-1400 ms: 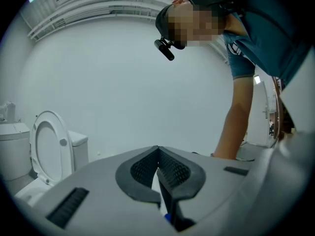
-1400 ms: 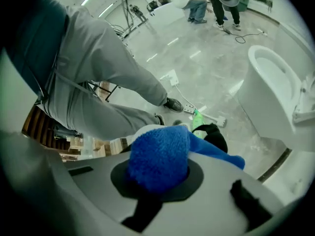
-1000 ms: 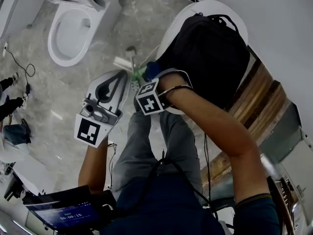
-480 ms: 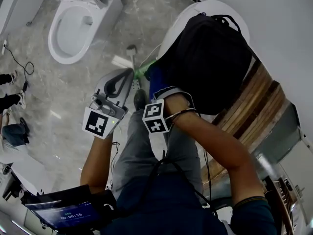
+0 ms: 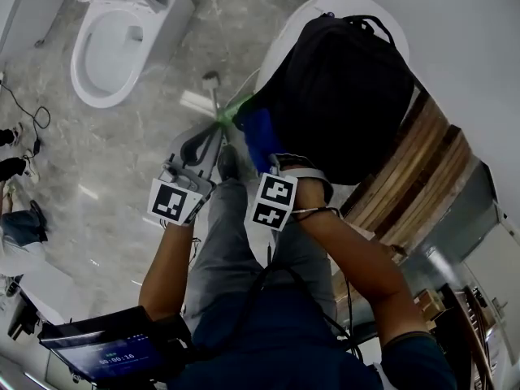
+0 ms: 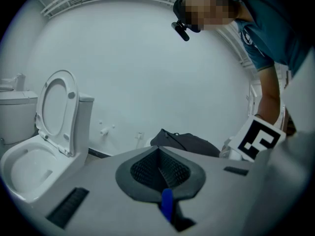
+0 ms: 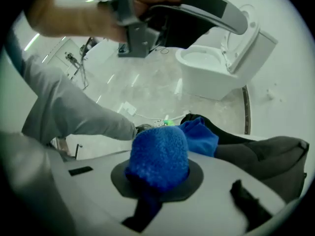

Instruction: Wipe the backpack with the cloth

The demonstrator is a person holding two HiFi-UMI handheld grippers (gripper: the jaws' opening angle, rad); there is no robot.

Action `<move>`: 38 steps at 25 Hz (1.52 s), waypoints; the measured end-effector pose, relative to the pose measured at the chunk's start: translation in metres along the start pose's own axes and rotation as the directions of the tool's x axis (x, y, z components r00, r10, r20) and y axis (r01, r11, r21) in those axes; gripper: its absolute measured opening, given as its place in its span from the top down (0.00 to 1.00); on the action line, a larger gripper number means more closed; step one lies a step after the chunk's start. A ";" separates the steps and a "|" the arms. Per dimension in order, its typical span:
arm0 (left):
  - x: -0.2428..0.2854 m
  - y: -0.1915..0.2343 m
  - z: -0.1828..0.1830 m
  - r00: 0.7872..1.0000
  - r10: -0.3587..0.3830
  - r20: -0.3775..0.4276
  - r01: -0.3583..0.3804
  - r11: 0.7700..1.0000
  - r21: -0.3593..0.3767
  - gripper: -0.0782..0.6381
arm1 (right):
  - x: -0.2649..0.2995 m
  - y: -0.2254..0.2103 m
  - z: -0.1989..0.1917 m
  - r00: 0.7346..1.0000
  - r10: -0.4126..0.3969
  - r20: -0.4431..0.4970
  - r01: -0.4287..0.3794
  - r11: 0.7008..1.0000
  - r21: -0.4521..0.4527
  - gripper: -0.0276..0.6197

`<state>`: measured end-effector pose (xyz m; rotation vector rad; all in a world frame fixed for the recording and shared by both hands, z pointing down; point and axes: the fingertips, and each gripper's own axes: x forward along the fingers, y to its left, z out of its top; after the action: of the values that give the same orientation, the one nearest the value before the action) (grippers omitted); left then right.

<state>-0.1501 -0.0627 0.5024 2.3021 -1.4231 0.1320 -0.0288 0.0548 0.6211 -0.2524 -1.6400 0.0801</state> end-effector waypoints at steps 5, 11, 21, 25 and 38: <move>-0.002 0.012 -0.025 0.999 0.022 -0.038 -0.023 0.999 -0.023 0.89 | 0.015 0.000 0.015 0.999 0.013 0.037 -0.018 0.990 0.138 0.93; -0.008 0.014 -0.042 0.998 0.032 -0.049 -0.034 0.998 -0.043 0.89 | 0.025 0.022 -0.032 0.995 -0.055 0.087 0.024 0.944 0.329 0.93; -0.010 0.015 -0.047 0.998 0.029 -0.048 -0.031 0.998 -0.045 0.89 | 0.035 0.017 -0.021 0.932 -0.249 0.262 0.079 0.847 0.525 0.93; -0.015 0.016 -0.049 0.998 0.020 -0.054 -0.023 0.998 -0.064 0.89 | 0.030 0.011 -0.002 0.871 -0.293 0.395 0.005 0.808 0.589 0.93; 0.001 0.001 -0.039 0.992 -0.053 -0.114 0.055 0.998 0.013 0.89 | 0.043 0.029 -0.172 0.748 -0.602 0.277 -0.403 -0.081 0.912 0.93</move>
<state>-0.1451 -0.0480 0.5386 2.3052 -1.3070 0.2550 0.1419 0.0750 0.6724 1.3811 -1.7666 1.4711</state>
